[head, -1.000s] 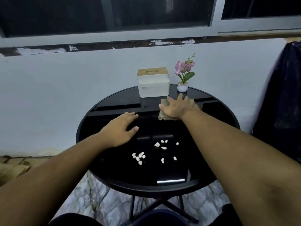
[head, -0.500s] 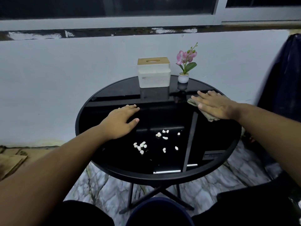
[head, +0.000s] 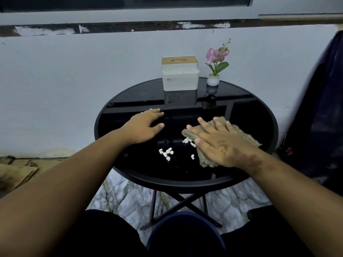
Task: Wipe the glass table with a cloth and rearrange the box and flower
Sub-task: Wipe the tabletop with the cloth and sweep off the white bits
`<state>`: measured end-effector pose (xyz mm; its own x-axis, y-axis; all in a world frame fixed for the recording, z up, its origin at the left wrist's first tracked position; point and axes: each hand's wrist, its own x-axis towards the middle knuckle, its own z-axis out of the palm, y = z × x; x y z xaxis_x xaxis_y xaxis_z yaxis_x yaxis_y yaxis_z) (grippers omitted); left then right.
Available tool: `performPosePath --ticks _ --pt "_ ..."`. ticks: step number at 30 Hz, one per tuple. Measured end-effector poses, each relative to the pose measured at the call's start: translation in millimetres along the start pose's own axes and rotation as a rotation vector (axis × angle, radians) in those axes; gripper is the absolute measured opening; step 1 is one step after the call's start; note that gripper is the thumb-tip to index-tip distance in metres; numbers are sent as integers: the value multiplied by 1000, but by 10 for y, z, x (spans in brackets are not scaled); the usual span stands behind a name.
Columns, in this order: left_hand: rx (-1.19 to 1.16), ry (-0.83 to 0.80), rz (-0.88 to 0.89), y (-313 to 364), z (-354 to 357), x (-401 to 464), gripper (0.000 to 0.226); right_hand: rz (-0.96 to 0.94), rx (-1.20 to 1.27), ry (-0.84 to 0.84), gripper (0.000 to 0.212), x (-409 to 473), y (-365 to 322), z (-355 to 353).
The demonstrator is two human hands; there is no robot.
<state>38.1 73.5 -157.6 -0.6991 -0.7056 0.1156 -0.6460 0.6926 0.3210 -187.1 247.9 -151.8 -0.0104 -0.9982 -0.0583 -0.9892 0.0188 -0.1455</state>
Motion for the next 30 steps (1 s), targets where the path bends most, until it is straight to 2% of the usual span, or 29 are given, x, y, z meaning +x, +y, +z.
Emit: performPosePath --ticks 5,12,14,16,22,30 --pt "-14 64 20 73 -163 -87 50 -33 -27 -17 48 106 236 -57" --pt "-6 30 21 61 -182 -662 55 132 -60 -37 46 274 1179 -313" --pt "-10 23 8 33 -136 -771 60 131 -98 -25 54 200 1216 -311" --pt "-10 30 9 7 -86 -812 61 120 -109 9 64 97 1137 -279" --pt "15 76 32 -10 -30 -816 59 153 -63 45 53 -281 511 -71" --pt "22 85 27 1 -18 -822 59 222 4 87 57 -214 -423 157"
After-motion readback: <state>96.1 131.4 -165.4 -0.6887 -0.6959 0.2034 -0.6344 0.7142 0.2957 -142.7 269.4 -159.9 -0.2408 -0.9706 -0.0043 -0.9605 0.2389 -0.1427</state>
